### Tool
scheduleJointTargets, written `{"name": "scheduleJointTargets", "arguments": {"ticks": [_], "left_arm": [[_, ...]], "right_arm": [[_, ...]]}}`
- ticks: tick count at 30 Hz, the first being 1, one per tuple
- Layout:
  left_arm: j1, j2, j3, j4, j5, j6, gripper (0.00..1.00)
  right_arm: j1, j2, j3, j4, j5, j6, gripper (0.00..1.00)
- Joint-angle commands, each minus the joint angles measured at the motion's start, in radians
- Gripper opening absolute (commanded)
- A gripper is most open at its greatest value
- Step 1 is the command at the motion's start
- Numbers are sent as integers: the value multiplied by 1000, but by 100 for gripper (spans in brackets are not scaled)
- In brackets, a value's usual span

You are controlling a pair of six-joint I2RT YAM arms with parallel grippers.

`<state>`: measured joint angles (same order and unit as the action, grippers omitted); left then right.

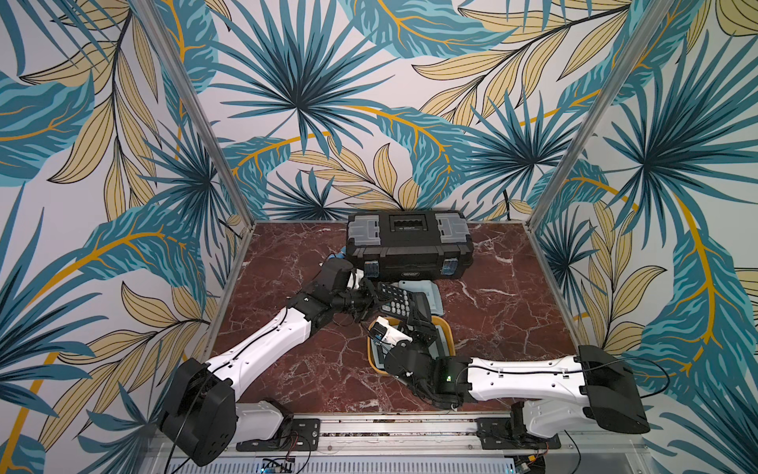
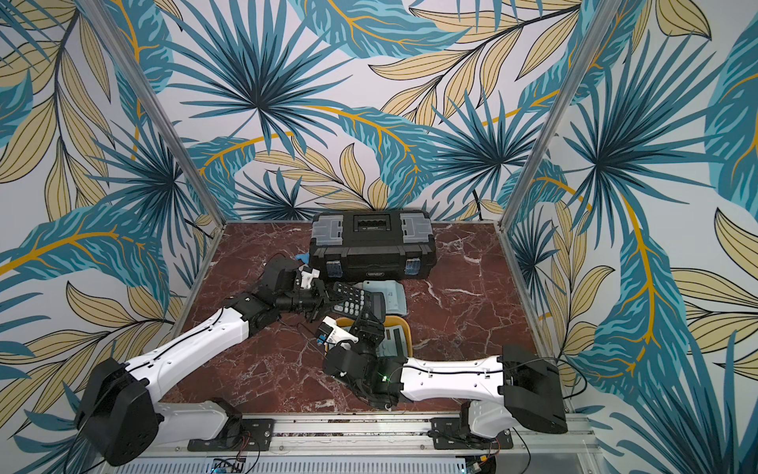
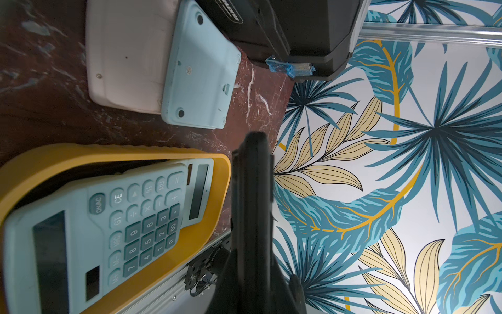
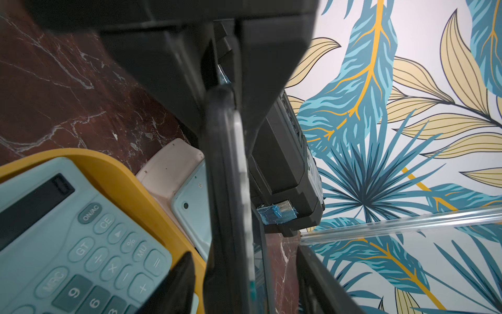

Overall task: Put the calculator in the storage box
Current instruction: Pick up the calculator at the center of the board.

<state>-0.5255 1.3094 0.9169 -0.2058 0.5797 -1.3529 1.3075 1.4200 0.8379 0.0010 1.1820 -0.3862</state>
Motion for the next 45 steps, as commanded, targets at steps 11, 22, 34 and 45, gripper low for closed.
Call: {"name": "scheduleJointTargets", "arguments": {"ticks": [11,22,34,45], "left_arm": [[87,-40,71,-38,-67,129,2],[103,-93,-30,176,-3,229,1],[107,-55,-214,659,169,149,2],[104,-93,-324,800,171,52,2]], "right_arm": [[-67,-276,6,-396,-303,444,99],[-495,-536,20,-524,-936,692,99],[-1000,-417,26,-377,-1835,1008,99],[-1092,-258,-37,1,-2062,1268,79]]}}
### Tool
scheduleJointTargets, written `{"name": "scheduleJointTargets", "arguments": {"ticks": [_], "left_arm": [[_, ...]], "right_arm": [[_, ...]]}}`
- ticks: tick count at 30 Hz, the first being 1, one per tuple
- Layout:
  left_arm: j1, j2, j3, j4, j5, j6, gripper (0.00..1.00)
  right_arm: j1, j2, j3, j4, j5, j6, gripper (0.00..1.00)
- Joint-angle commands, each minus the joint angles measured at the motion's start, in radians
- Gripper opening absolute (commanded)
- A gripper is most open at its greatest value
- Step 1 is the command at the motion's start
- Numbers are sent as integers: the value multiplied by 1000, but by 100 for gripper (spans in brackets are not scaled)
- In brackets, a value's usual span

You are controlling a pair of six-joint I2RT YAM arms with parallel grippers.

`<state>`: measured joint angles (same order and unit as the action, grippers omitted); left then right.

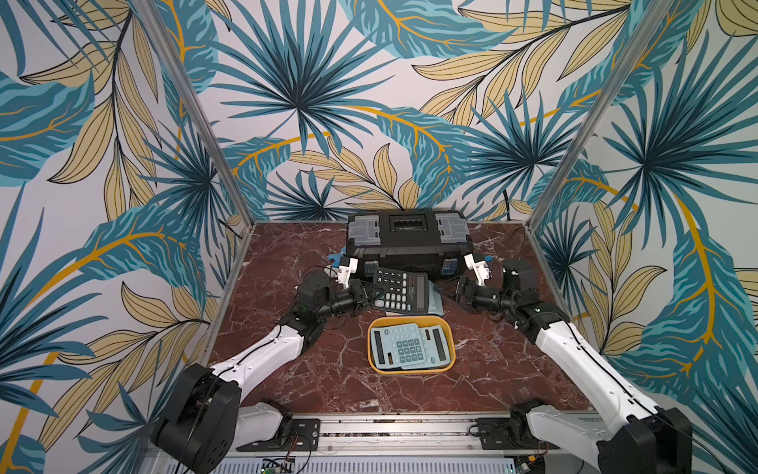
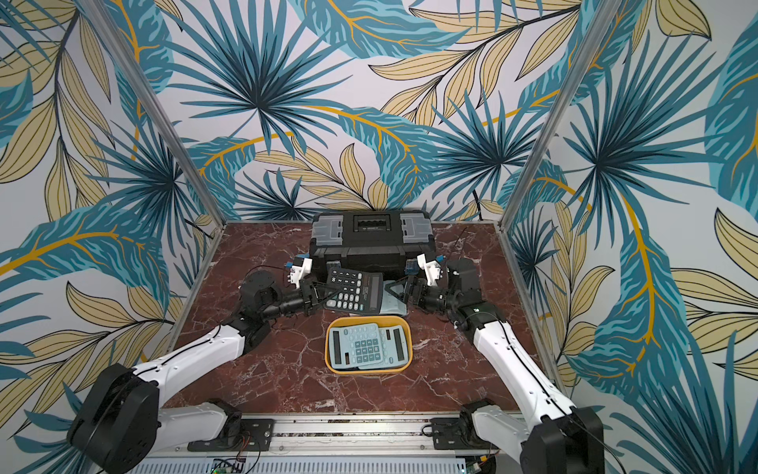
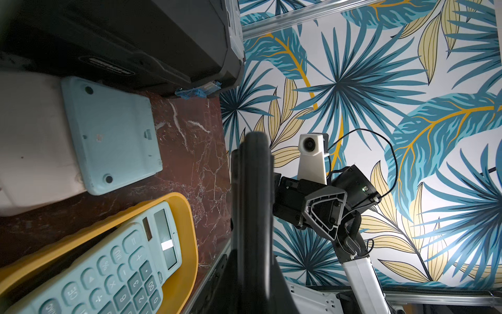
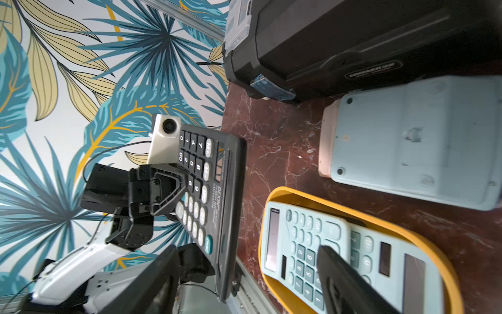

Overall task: Put the calculator in the storage box
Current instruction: Pick up the calculator at the center of the board.

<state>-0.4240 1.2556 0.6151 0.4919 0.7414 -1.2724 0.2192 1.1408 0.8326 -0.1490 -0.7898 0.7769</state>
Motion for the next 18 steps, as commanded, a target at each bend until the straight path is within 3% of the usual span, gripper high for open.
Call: {"name": "scheduleJointTargets", "arguments": {"ticks": [1,8,18], "left_arm": [[2,-47,-29,104,9,-34,2],[0,-98,-58,86,-15,-42,2],[-19,-97,-60,84,-35,-38,2]], "right_arm": [[-3,34,-27,166,-89,116,77],[-3,112,-20,248,-85,175,64],[19,140,-26,331,-104,224,61]]}}
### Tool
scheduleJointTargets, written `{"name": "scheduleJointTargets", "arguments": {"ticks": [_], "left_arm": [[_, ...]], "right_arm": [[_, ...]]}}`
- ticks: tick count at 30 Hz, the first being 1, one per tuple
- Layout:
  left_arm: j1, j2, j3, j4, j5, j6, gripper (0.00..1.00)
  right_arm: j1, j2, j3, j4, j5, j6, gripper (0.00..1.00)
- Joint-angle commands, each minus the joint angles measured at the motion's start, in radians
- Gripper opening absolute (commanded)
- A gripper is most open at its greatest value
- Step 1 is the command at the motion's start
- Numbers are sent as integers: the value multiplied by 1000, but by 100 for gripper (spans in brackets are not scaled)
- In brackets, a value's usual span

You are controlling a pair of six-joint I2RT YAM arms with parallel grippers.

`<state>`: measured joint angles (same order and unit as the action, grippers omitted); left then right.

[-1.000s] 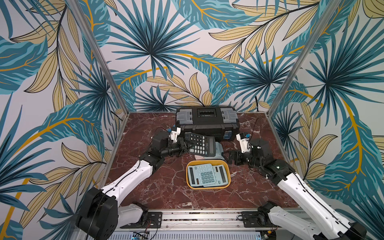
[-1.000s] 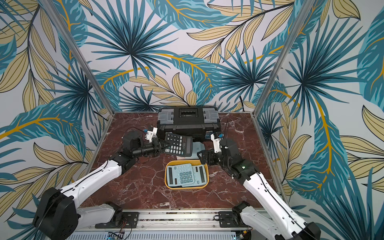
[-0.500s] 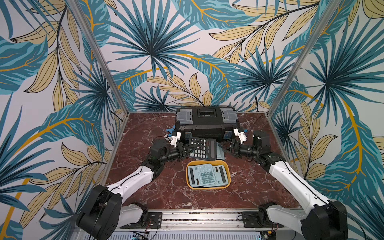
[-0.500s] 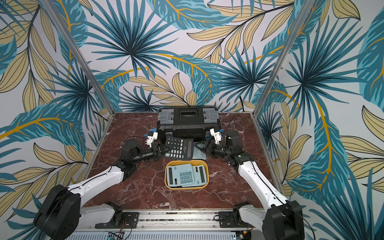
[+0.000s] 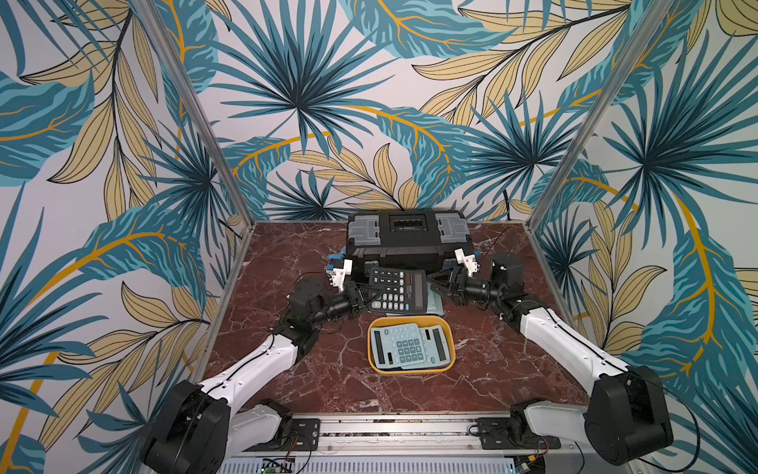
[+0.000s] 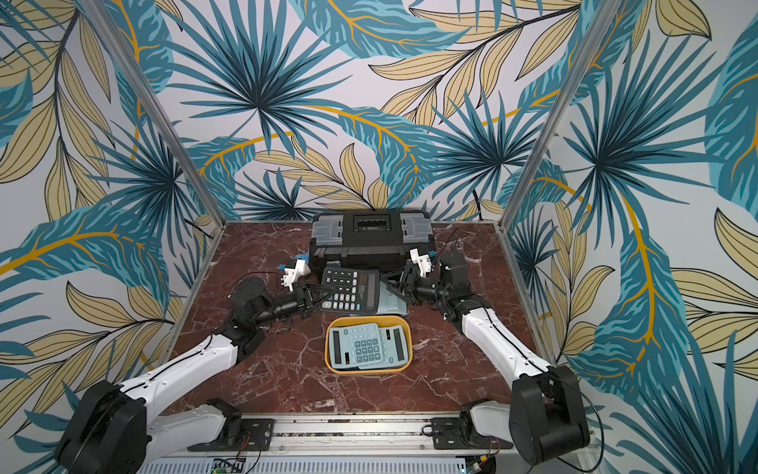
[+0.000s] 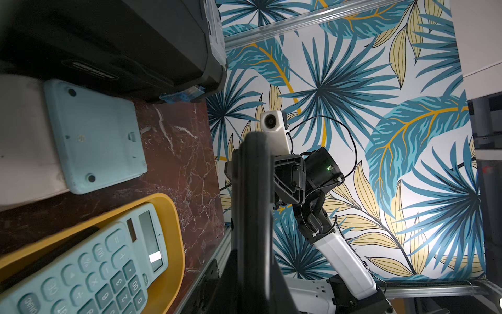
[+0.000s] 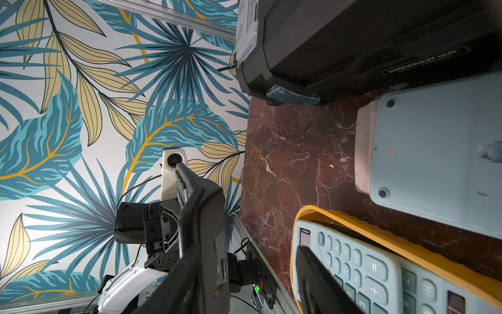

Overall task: Put the calculator in the storage box
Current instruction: Pick up the calculator at the center of the board.

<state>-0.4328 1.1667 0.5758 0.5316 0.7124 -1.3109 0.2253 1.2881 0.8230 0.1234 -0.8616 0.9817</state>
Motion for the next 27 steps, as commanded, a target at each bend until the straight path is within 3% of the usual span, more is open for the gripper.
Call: {"name": "scheduleJointTargets", "arguments": {"ticks": [1,9,15,24,27], "left_arm": [[-11,-7,-21,45,-6,1,2],[-18,9,-16,45,-7,4,2],[-18,3,-18,26,-8,16,2],[-17,-10,-16,1,-11,30,2],[-15,-12,-15,-5,-15,34,2]], "right_arm": [[14,-10,-19,68,-33,23,61],[31,-14,-33,100,-26,46,60],[31,-47,-49,96,8,51,69],[15,-173,-64,-93,122,-58,70],[15,-185,-81,-49,93,-27,70]]}}
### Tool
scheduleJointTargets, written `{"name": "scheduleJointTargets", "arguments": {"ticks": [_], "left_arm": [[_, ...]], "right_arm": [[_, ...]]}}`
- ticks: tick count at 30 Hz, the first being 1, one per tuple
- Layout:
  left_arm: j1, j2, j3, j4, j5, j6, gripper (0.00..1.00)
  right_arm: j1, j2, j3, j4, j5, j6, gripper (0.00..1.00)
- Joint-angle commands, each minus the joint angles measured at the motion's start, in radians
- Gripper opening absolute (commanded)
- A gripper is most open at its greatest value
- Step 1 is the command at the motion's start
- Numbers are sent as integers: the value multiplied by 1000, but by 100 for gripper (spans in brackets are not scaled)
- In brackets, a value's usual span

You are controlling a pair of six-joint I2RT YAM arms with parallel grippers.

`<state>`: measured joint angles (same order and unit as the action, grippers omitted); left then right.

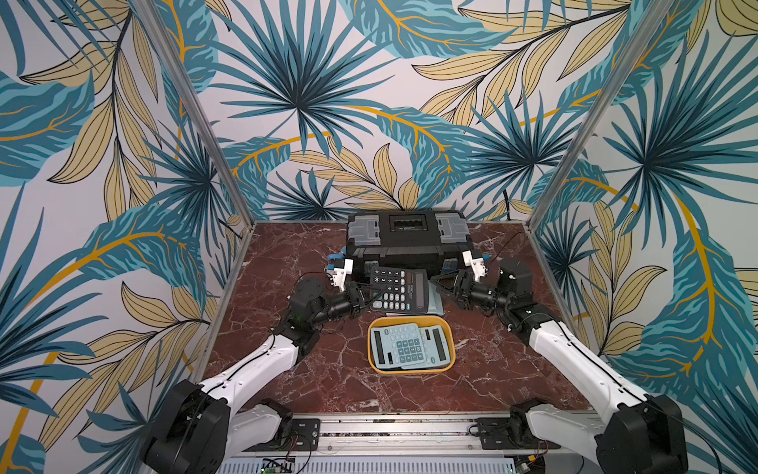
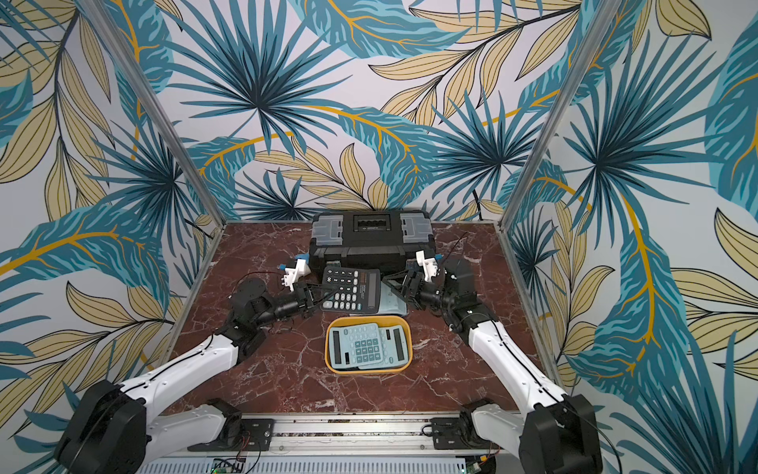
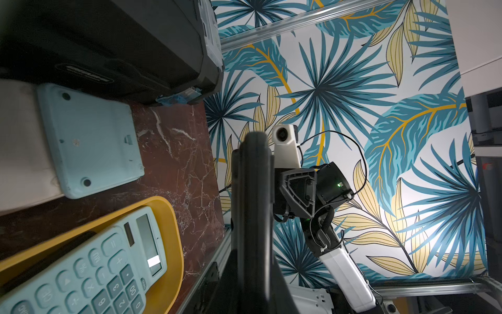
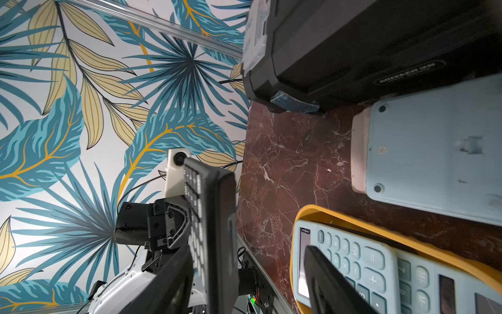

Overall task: Put the calculator in the storage box
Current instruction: Pick up the calculator at the center of the board.

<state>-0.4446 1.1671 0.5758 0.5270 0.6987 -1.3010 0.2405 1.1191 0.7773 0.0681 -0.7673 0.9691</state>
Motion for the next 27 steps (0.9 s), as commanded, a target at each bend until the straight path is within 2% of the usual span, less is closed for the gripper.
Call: {"name": "scheduleJointTargets", "arguments": {"ticks": [1,5,9,13,16,19,23,27], "left_arm": [[-4,-10,-13,-1,-2,24,2],[-6,-3,-15,8,-3,23,2],[-9,-1,-17,13,-5,20,2],[-8,-10,-16,0,-4,24,2],[-9,-13,-17,-10,-5,29,2],[-9,-11,-14,-9,-2,29,2],[-9,0,-11,-10,-3,31,2],[-9,15,-11,-2,-3,30,2]], "right_arm": [[0,-10,-48,50,-19,11,70],[47,51,-55,170,-85,64,70],[101,83,-20,123,-47,25,67],[102,97,-20,170,-36,52,58],[101,99,-14,173,-29,53,43],[101,103,-9,170,-30,54,40],[102,100,-8,161,-29,50,24],[102,99,-5,146,-30,43,15]]}}
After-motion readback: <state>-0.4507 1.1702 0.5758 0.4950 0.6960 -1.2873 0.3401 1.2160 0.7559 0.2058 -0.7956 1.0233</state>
